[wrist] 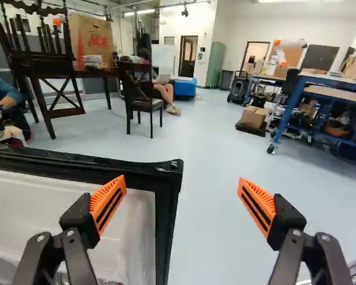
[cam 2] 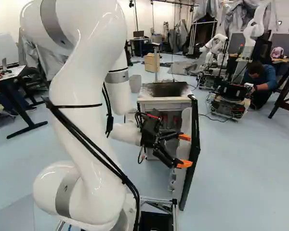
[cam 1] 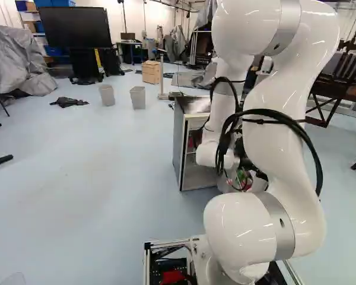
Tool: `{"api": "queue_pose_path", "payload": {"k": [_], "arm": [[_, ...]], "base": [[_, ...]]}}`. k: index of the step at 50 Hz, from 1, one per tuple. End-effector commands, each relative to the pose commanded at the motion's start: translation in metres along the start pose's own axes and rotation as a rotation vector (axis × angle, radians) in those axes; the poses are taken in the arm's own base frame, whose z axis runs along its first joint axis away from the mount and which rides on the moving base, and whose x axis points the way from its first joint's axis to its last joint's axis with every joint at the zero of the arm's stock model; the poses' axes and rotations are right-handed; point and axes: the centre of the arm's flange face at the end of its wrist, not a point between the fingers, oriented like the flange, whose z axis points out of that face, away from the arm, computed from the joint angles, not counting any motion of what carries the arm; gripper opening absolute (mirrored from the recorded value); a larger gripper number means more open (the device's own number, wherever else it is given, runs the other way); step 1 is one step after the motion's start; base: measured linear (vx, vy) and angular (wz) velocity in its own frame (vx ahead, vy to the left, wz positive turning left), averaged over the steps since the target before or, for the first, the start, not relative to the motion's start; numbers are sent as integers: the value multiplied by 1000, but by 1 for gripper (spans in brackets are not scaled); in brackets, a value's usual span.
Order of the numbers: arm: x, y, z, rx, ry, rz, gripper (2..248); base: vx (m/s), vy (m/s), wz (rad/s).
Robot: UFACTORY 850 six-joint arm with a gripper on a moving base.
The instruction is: Grab a drink from the fridge
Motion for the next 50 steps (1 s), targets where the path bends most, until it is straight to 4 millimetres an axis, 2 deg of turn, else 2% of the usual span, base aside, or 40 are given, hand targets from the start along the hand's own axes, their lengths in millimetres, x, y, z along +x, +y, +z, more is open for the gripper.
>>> {"api": "queue_pose_path", "payload": {"k": [50], "arm": [[27, -77, 110, -278, -5, 222, 247]], "base": [[0, 0, 0]]}}
